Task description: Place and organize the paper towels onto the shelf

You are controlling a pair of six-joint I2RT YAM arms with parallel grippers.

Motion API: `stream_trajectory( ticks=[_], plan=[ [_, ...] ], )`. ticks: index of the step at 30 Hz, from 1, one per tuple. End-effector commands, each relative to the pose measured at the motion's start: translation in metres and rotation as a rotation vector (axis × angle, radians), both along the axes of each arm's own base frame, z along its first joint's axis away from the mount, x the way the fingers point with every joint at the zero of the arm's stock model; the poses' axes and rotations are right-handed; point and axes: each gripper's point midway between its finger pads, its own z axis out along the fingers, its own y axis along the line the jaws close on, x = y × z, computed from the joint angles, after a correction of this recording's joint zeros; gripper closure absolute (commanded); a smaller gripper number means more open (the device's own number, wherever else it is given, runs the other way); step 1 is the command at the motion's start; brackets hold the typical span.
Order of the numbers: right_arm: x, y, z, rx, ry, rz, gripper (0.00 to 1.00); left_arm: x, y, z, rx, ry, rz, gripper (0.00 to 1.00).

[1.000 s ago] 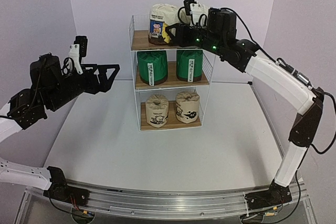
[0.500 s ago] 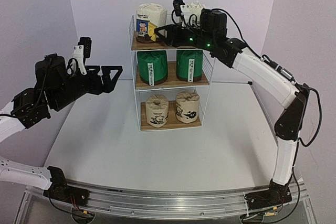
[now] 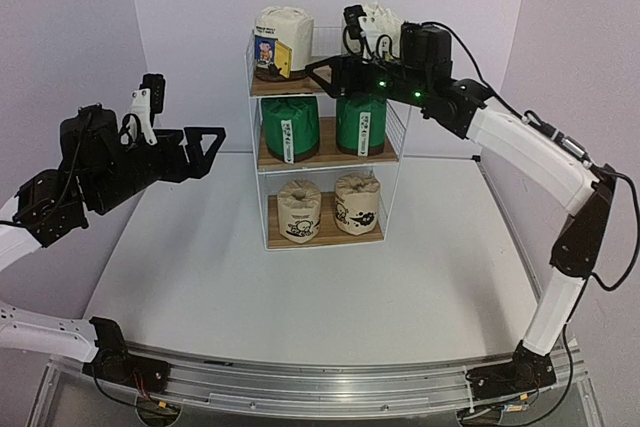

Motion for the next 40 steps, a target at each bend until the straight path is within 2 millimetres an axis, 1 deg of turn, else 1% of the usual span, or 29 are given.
stream_trajectory(
  ticks=[1, 3, 4, 5, 6, 7, 8, 10, 12, 13, 14, 16, 17, 18, 19, 21, 24, 26, 28, 30, 32, 35, 37, 40],
  plan=[
    [-0.051, -0.031, 0.027, 0.071, 0.034, 0.056, 0.29, 0.002, 0.003, -0.013, -0.017, 0.046, 0.028, 0.00],
    [-0.075, -0.040, 0.016, 0.070, 0.077, 0.113, 0.26, 0.004, 0.002, -0.019, -0.024, 0.068, 0.035, 0.00],
    [-0.085, -0.041, 0.000, 0.053, 0.114, 0.147, 0.25, 0.005, -0.001, -0.026, -0.019, 0.082, 0.031, 0.00],
    [-0.096, -0.045, -0.011, 0.052, 0.152, 0.176, 0.22, 0.006, -0.006, -0.033, -0.015, 0.094, 0.017, 0.00],
    [-0.109, -0.049, -0.021, 0.047, 0.187, 0.209, 0.12, 0.006, -0.013, -0.044, -0.008, 0.110, -0.009, 0.00],
    [-0.119, -0.052, -0.042, 0.028, 0.234, 0.234, 0.07, 0.006, -0.019, -0.054, -0.011, 0.127, -0.024, 0.00],
    [-0.126, -0.058, -0.059, 0.024, 0.295, 0.227, 0.06, 0.007, -0.025, -0.070, -0.006, 0.159, -0.037, 0.00],
    [-0.127, -0.076, -0.106, 0.003, 0.429, 0.125, 0.05, 0.012, -0.032, -0.103, -0.003, 0.247, -0.024, 0.00],
    [-0.121, -0.103, -0.161, -0.061, 0.535, -0.046, 0.04, 0.019, -0.027, -0.136, -0.004, 0.347, 0.023, 0.00],
    [-0.118, -0.122, -0.189, -0.107, 0.571, -0.152, 0.04, 0.022, -0.023, -0.152, -0.008, 0.391, 0.048, 0.00],
    [-0.114, -0.143, -0.212, -0.145, 0.592, -0.265, 0.03, 0.027, -0.014, -0.163, -0.025, 0.421, 0.085, 0.00],
    [-0.103, -0.192, -0.251, -0.196, 0.624, -0.478, 0.02, 0.036, 0.012, -0.183, -0.061, 0.460, 0.153, 0.00],
    [-0.096, -0.218, -0.264, -0.200, 0.636, -0.573, 0.02, 0.040, 0.025, -0.188, -0.084, 0.468, 0.183, 0.00],
    [-0.095, -0.239, -0.279, -0.195, 0.674, -0.631, 0.02, 0.045, 0.037, -0.192, -0.107, 0.472, 0.208, 0.00],
    [-0.092, -0.257, -0.286, -0.155, 0.716, -0.672, 0.02, 0.049, 0.049, -0.197, -0.117, 0.484, 0.230, 0.00],
    [-0.083, -0.301, -0.293, -0.069, 0.770, -0.782, 0.02, 0.060, 0.079, -0.213, -0.135, 0.521, 0.293, 0.00],
    [-0.079, -0.367, -0.303, -0.047, 0.749, -1.024, 0.02, 0.073, 0.111, -0.226, -0.139, 0.541, 0.386, 0.00],
    [-0.080, -0.401, -0.305, -0.021, 0.749, -1.137, 0.02, 0.079, 0.128, -0.225, -0.159, 0.540, 0.433, 0.00],
    [-0.083, -0.423, -0.303, -0.008, 0.730, -1.231, 0.02, 0.080, 0.140, -0.218, -0.174, 0.519, 0.464, 0.00],
    [-0.085, -0.433, -0.294, 0.006, 0.695, -1.285, 0.02, 0.079, 0.150, -0.208, -0.175, 0.494, 0.498, 0.00],
    [-0.087, -0.437, -0.284, 0.029, 0.662, -1.302, 0.02, 0.077, 0.156, -0.198, -0.167, 0.478, 0.526, 0.00],
    [-0.094, -0.444, -0.270, 0.053, 0.605, -1.333, 0.02, 0.077, 0.158, -0.189, -0.163, 0.464, 0.532, 0.00],
    [-0.100, -0.452, -0.266, 0.052, 0.568, -1.373, 0.02, 0.076, 0.158, -0.188, -0.166, 0.465, 0.534, 0.00],
    [-0.105, -0.453, -0.260, 0.046, 0.534, -1.370, 0.02, 0.075, 0.158, -0.191, -0.169, 0.471, 0.534, 0.00]
  ],
)
